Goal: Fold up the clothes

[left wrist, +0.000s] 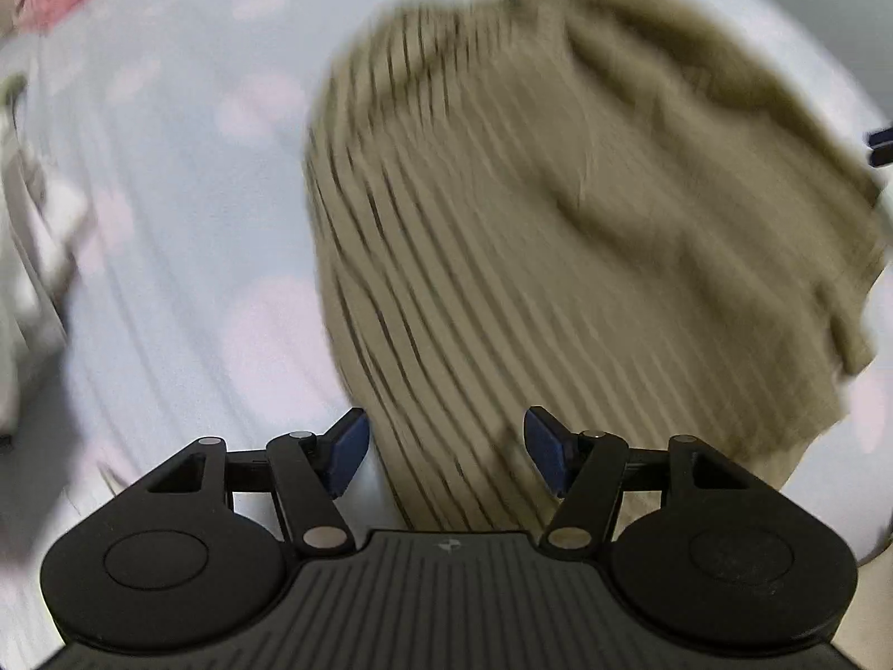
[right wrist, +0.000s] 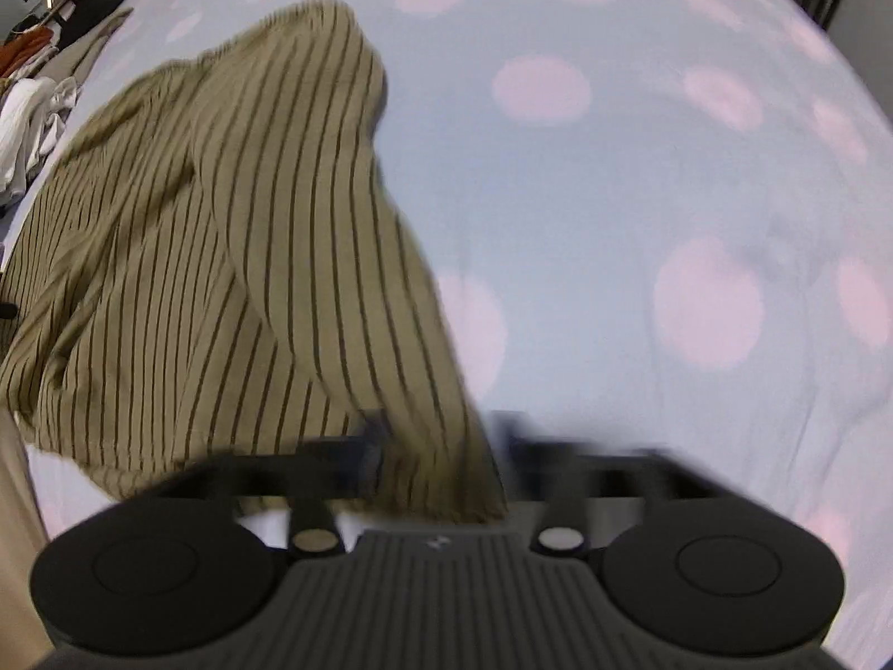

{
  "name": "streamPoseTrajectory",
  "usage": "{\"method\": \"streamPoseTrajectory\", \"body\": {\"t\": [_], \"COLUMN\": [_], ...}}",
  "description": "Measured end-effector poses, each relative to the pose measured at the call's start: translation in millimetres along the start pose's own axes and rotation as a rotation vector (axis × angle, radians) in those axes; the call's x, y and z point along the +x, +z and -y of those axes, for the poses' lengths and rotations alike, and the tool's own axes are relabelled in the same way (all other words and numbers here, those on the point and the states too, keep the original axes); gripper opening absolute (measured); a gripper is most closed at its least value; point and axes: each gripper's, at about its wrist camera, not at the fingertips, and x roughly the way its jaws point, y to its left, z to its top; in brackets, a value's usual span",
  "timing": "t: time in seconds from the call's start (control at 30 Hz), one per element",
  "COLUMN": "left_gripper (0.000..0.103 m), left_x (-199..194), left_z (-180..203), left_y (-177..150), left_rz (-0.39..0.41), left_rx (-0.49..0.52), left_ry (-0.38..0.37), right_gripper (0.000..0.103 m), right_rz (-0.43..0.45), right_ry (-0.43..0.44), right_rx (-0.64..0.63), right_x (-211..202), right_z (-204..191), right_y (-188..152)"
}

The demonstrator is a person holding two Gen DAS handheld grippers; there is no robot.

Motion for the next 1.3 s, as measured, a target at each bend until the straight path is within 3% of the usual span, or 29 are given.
{"method": "streamPoseTrajectory", "body": {"t": [0.1,0.2,0.33,0.43,0.53,0.67,0.73,0.8,0.83,0.87,0.9,0.97,1.03,1.17,1.3], "left_gripper": [0.071,0.072,0.072,0.066,0.066,0.066,0.066,0.065,0.059,0.045,0.038,0.019,0.011,0.010,0.011], "left_x": [-20,-11,45,92,128,151,156,158,158,159,159,158,155,130,126], "left_z": [-14,-33,-44,-44,-37,-33,-33,-34,-34,-35,-34,-28,-18,-20,-34], "left_y": [36,90,162,195,202,206,206,205,205,204,203,202,200,198,207], "left_rz": [0.126,0.175,0.149,0.068,0.006,-0.003,0.008,0.037,0.056,0.075,0.087,0.107,0.145,0.229,0.248], "left_rx": [-0.038,-0.129,-0.172,-0.149,-0.119,-0.081,-0.072,-0.093,-0.112,-0.132,-0.144,-0.151,-0.130,-0.121,-0.137], "left_ry": [0.008,-0.029,-0.039,-0.058,-0.038,-0.046,-0.064,-0.080,-0.092,-0.104,-0.107,-0.086,-0.032,0.048,0.086], "right_gripper": [0.097,0.097,0.097,0.096,0.093,0.085,0.065,0.053,0.045,0.037,0.022,0.020,0.019,0.019,0.019], "right_rz": [0.238,0.283,0.272,0.172,0.096,0.031,0.029,0.036,0.040,0.043,0.046,0.063,0.103,0.210,0.233], "right_ry": [-0.002,0.154,0.263,0.274,0.302,0.313,0.297,0.283,0.277,0.272,0.267,0.263,0.251,0.268,0.271], "right_rx": [0.048,0.184,0.282,0.312,0.285,0.169,0.117,0.079,0.065,0.050,0.038,0.035,0.014,-0.002,0.061], "right_x": [-21,-13,42,97,130,155,159,162,164,165,166,170,167,154,153], "right_z": [13,23,5,-13,-23,-42,-47,-51,-53,-55,-57,-64,-70,-74,-76], "right_y": [39,104,192,241,262,271,268,268,269,270,271,275,275,276,285]}}
